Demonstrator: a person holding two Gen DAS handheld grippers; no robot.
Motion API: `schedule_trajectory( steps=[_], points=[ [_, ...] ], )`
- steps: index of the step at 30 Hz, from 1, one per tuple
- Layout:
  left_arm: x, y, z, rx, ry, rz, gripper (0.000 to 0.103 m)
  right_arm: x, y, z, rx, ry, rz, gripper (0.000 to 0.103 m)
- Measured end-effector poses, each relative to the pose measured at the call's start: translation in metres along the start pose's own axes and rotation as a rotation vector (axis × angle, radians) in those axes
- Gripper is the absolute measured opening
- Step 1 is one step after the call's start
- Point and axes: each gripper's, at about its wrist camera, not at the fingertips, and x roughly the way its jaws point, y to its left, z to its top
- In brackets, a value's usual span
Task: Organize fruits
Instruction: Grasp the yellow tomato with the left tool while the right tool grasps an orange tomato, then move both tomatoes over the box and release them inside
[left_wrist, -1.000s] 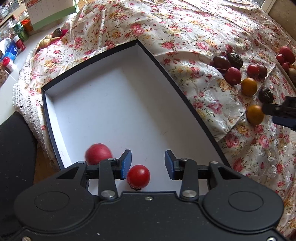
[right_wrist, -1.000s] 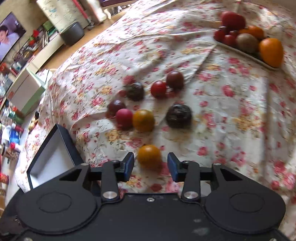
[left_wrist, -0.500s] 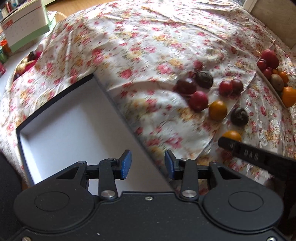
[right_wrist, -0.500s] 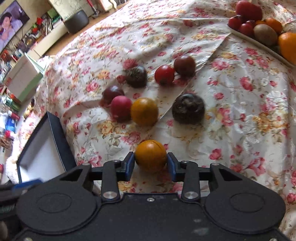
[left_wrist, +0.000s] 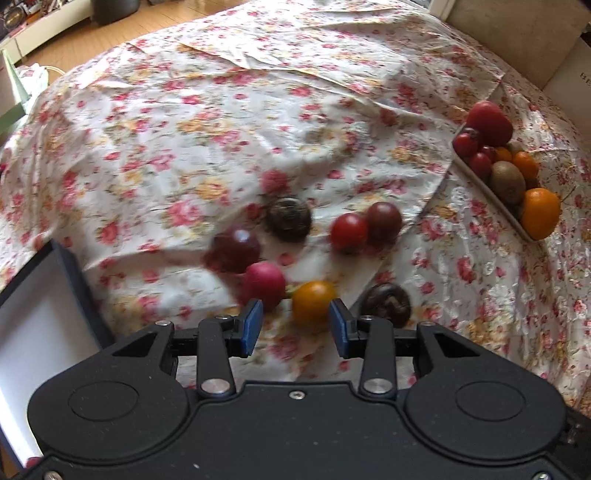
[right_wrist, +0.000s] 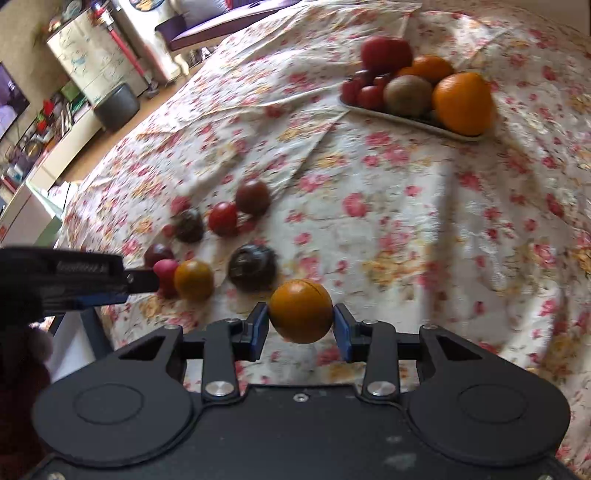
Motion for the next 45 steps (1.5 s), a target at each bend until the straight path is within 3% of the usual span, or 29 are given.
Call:
schedule_trajectory(
  steps=[7,13,16,22,29,35,45],
  points=[
    [0.030,-0.026,0.004,0.051,0.019,0.080,0.048,-0.006,-0.024,-0.003,0.041,-0.012,0.002,0.039],
    [0.038,-0.034,0.002,0.067,-0.003,0.099,0.048,-0.006,-0.032,-0.006,0.046,-0.014,0.016,0.039],
    [0.050,-0.032,0.001,0.033,0.039,0.082,0.047,-0.003,-0.031,-0.005,0.047,-0.008,0.021,0.039],
    [0.052,-0.015,0.008,-0.075,0.040,0.011,0.047,-0.005,-0.025,-0.007,0.033,-0.005,0.026,0.040],
    [0.022,0.000,-0.002,-0.104,0.050,-0.013,0.047,-0.014,-0.009,-0.012,0.006,-0.004,0.042,0.040],
    [-0.025,0.036,-0.019,-0.090,0.030,0.060,0.047,-0.023,0.021,-0.020,-0.059,0.005,0.067,0.040],
    [-0.080,0.156,-0.058,-0.198,0.003,0.235,0.047,-0.017,0.103,-0.049,-0.183,0.103,0.132,0.040]
  ],
)
